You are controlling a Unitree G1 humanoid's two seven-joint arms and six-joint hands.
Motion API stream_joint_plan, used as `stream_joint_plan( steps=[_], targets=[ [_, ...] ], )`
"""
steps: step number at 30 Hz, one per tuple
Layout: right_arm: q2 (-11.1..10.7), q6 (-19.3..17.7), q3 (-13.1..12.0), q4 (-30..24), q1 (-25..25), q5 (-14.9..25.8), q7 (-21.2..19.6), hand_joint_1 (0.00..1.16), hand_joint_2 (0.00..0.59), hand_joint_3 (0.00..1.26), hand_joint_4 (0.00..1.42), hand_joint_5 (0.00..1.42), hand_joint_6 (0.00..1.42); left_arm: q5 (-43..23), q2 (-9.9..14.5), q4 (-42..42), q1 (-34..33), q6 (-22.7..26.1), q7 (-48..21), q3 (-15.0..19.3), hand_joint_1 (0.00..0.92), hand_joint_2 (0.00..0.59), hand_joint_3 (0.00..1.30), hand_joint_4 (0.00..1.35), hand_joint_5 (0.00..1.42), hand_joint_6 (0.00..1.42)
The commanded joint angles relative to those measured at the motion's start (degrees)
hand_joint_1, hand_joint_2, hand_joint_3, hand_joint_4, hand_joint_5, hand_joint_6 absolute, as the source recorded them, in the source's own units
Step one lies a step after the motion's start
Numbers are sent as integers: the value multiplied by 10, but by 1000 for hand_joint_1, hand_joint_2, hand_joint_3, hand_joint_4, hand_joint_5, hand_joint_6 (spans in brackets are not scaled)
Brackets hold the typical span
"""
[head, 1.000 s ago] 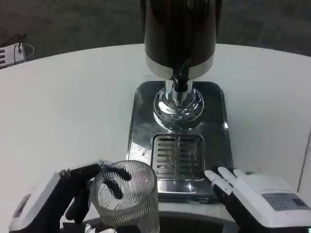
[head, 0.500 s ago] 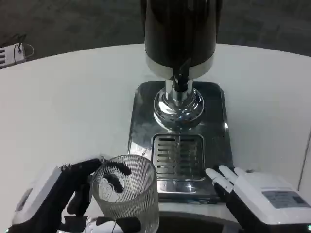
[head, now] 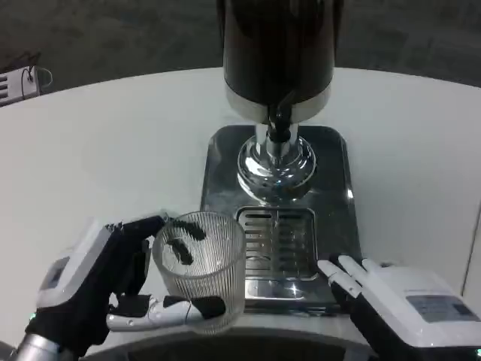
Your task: Grasp the cup under the faucet to collect the drink, then remove the cup.
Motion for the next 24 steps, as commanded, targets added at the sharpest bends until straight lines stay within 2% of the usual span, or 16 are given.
stream_joint_plan(
  steps=[1,10,16,24],
  targets=[
    [1,-1,-5,-5,4,9,-7,581,445,64,0,0,0,23,4,46,-49,-3,43,-8,512,0,989,1102,1339,1424],
    [-1,0,-17,-11,6,32,-13,581,446,64,0,0,0,63,5,120,-136,12,88,-39,512,0,993,1102,1339,1424],
    [-6,1,-28,-15,8,51,-19,581,446,68,0,0,0,83,4,169,-187,15,107,-71,512,0,994,1102,1339,1424],
    [-9,2,-38,-18,12,66,-22,585,451,73,0,0,0,107,6,220,-232,24,130,-107,512,0,994,1102,1339,1424]
  ],
)
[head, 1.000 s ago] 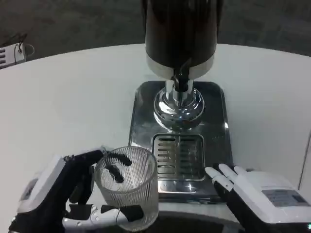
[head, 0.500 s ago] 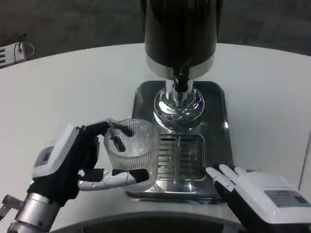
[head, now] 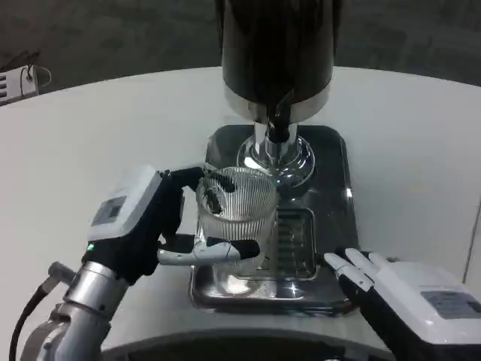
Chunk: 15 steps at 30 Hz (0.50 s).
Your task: Grasp the cup under the faucet to collect the drink, then remove the cup.
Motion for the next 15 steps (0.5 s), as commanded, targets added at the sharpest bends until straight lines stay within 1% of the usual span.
stream_joint_plan(
  steps=[1,5,8,15],
  targets=[
    [-3,1,-6,-8,7,14,-10,585,452,73,0,0,0,16,-1,20,-28,11,27,-20,512,0,994,1102,1339,1424],
    [-5,2,-9,-10,9,19,-11,588,453,73,0,0,0,32,-13,32,-44,33,43,-42,512,0,994,1102,1339,1424],
    [-6,3,-12,-11,10,23,-9,589,454,74,0,0,0,40,-18,39,-52,44,53,-55,512,0,994,1102,1339,1424],
    [-10,6,-16,-18,14,39,-13,592,454,74,0,0,0,48,-19,45,-68,64,60,-79,512,0,975,1081,1304,1424]
  ],
)
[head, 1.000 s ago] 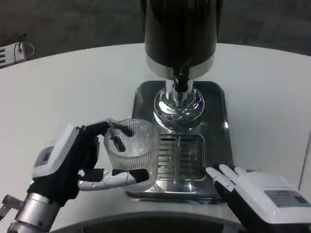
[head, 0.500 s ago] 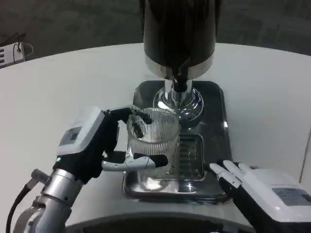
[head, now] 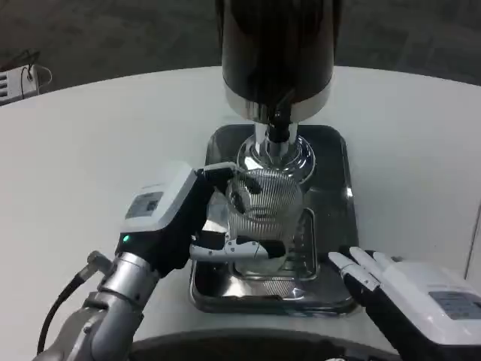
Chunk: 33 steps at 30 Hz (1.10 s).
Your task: Grasp the cup under the faucet to collect the drink, then remove the cup.
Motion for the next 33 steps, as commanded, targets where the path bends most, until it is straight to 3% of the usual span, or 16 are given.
stream_joint_plan(
  steps=[1,10,13,16,17,23,33],
  targets=[
    [-3,3,-5,-11,8,17,-7,592,454,74,0,0,0,7,2,8,-18,13,17,-13,512,0,974,1078,1302,1424],
    [-13,11,-14,-7,8,33,-8,593,454,74,0,0,0,8,13,16,-29,44,7,-27,467,0,826,882,1154,1424],
    [-14,14,-13,-4,8,36,-9,593,454,74,0,0,0,6,17,14,-30,52,3,-28,372,0,726,776,1088,1407],
    [-13,17,-13,-1,7,39,-10,593,454,74,0,0,0,-6,21,19,-34,47,-11,-28,160,26,672,712,1083,1402],
    [-13,18,-13,-1,7,40,-11,593,454,74,0,0,0,-9,23,19,-36,45,-17,-28,134,26,664,701,1077,1389],
    [-15,24,-12,4,3,44,-15,594,454,75,0,0,0,-15,30,17,-40,38,-35,-28,96,25,583,625,1014,1345],
    [-15,31,-6,5,6,46,-17,595,454,82,0,0,0,-19,29,3,-40,40,-50,-30,64,23,229,303,731,1169]
  ],
)
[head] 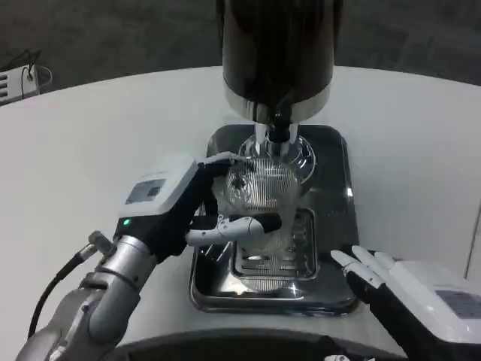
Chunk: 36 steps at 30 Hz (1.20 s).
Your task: Grasp the cup under the faucet to collect the drink, then remove the cup.
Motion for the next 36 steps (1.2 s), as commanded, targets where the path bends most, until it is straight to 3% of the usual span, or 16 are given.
stream_joint_plan(
  steps=[1,7,22,25,27,31,36],
  targets=[
    [-3,6,4,3,5,5,-4,595,454,82,0,0,0,-5,5,-12,-2,-2,-13,-6,64,27,215,288,721,1155],
    [-4,8,5,4,5,8,-4,596,454,88,0,0,0,-15,10,-36,9,-6,-27,1,49,21,118,160,576,1047],
    [-2,17,12,9,10,11,-13,597,454,95,0,0,0,-71,58,-182,107,7,-72,65,21,28,132,159,556,986],
    [-2,19,13,12,8,12,-15,597,454,95,0,0,0,-72,66,-210,125,13,-75,81,2,25,136,144,400,579],
    [-1,20,14,15,4,13,-18,597,454,95,0,0,0,-89,68,-235,139,12,-78,99,0,24,143,141,295,425],
    [-1,22,15,18,0,13,-21,597,454,96,0,0,0,-147,65,-273,151,-4,-101,123,0,35,158,140,237,327],
    [-3,25,18,21,-3,12,-22,597,454,102,0,0,0,-227,61,-302,144,-23,-159,127,0,47,150,109,206,275]
  ],
)
